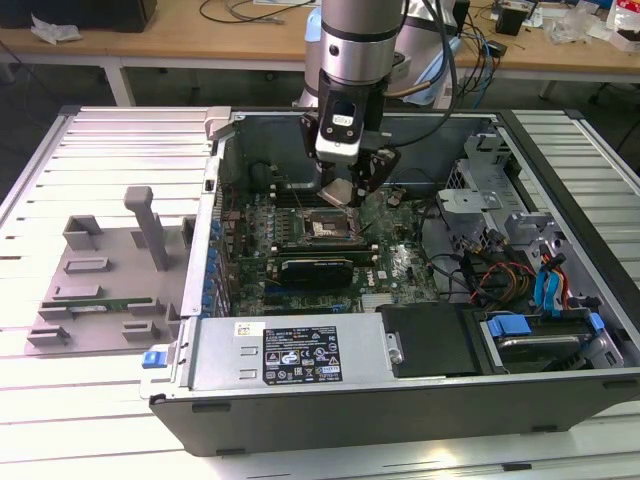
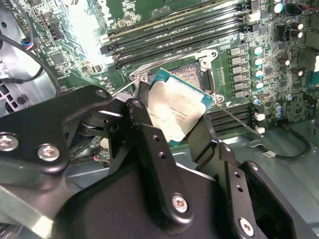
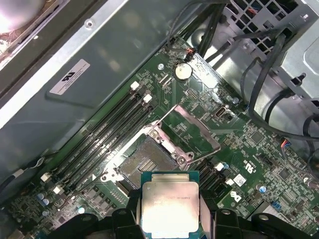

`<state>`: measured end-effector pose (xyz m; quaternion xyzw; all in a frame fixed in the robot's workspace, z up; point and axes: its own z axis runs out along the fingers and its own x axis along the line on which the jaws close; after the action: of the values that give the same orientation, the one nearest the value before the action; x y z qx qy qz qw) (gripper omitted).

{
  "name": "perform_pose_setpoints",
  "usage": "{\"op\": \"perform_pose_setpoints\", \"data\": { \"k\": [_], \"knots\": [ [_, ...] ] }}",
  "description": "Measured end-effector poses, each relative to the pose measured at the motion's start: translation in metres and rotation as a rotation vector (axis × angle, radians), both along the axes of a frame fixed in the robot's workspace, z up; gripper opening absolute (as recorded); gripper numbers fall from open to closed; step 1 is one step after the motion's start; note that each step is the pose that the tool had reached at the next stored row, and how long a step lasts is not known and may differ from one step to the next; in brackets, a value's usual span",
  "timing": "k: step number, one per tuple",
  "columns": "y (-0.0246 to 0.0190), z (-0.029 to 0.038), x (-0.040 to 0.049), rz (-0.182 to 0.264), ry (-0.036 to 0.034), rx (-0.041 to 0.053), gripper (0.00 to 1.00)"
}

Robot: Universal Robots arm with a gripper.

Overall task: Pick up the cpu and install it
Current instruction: 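Place the cpu into insertion slot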

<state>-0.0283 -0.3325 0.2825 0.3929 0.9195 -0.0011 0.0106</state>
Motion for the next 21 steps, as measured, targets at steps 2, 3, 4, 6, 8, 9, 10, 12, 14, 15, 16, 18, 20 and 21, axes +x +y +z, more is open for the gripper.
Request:
{"op": "perform_pose_setpoints", "data": {
  "k": [2, 3, 4, 6, 8, 9, 10, 12, 14, 15, 16, 18, 20, 21],
  "knots": [
    [0.0000, 0.0000, 0.0000, -0.009, 0.0000, -0.0001, 0.55],
    [0.0000, 0.0000, 0.0000, -0.015, 0.0000, 0.0000, 0.55],
    [0.0000, 0.0000, 0.0000, -0.019, 0.0000, 0.0000, 0.55],
    [0.0000, 0.0000, 0.0000, -0.030, 0.0000, -0.0001, 0.55],
    [0.0000, 0.0000, 0.0000, -0.043, 0.0000, 0.0000, 0.55],
    [0.0000, 0.0000, 0.0000, -0.048, 0.0000, -0.0001, 0.55],
    [0.0000, 0.0000, 0.0000, -0.052, 0.0000, -0.0001, 0.55],
    [0.0000, 0.0000, 0.0000, -0.063, 0.0000, 0.0000, 0.55],
    [0.0000, 0.0000, 0.0000, -0.075, 0.0000, -0.0001, 0.55],
    [0.0000, 0.0000, 0.0000, -0.079, 0.0000, 0.0000, 0.55],
    [0.0000, 0.0000, 0.0000, -0.083, 0.0000, 0.0000, 0.55],
    [0.0000, 0.0000, 0.0000, -0.097, 0.0000, 0.0000, 0.55],
    [0.0000, 0.0000, 0.0000, -0.113, 0.0000, -0.0001, 0.55],
    [0.0000, 0.0000, 0.0000, -0.119, 0.0000, 0.0000, 0.55]
  ]
}}
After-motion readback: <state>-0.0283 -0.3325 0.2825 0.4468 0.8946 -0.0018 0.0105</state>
